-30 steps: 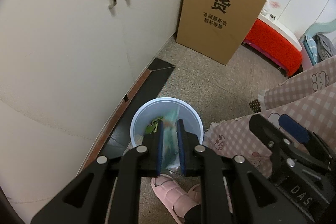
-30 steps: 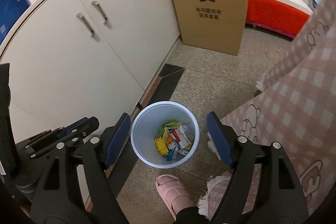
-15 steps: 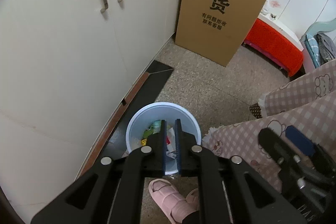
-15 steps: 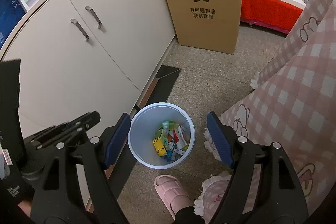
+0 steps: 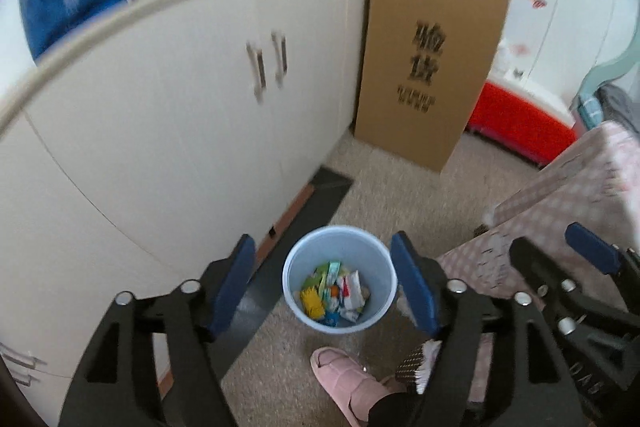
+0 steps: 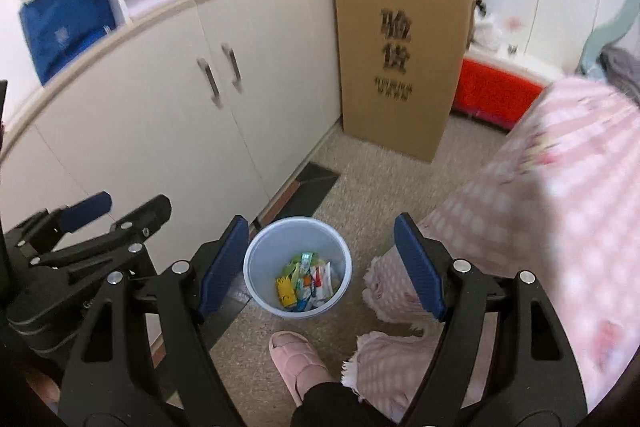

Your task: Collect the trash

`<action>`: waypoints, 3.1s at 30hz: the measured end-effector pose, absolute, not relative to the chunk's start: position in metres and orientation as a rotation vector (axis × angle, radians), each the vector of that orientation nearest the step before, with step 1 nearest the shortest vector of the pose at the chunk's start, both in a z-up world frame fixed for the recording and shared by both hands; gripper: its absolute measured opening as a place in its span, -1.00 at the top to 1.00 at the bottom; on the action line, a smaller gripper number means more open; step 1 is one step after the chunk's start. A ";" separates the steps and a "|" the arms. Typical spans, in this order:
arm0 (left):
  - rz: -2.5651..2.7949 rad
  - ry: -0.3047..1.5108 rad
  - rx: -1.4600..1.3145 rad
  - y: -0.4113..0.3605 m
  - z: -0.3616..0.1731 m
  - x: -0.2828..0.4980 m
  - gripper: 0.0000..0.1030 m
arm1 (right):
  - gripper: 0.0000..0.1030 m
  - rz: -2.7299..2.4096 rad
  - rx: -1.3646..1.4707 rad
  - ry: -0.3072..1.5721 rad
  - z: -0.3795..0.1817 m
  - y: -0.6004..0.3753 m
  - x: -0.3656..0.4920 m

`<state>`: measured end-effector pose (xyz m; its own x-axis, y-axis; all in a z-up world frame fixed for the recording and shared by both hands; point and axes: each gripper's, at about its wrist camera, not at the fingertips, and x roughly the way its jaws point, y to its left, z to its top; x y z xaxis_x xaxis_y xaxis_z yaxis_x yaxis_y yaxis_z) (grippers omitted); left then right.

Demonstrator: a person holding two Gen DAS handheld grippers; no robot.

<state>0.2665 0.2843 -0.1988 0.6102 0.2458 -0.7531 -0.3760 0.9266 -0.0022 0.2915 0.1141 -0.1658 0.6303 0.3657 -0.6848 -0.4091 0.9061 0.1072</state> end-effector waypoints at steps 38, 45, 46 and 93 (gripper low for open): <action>0.021 0.213 0.014 0.065 0.010 -0.003 -0.82 | -0.84 0.051 0.003 0.186 -0.001 -0.094 -0.010; 0.009 0.176 0.038 0.051 0.013 -0.025 -0.82 | -0.84 0.044 0.038 0.181 -0.001 -0.107 -0.024; 0.009 0.174 0.040 0.051 0.014 -0.026 -0.82 | -0.84 0.042 0.041 0.179 -0.001 -0.108 -0.026; 0.005 0.195 0.066 0.037 0.010 -0.027 -0.82 | -0.84 0.044 0.059 0.181 -0.007 -0.115 -0.035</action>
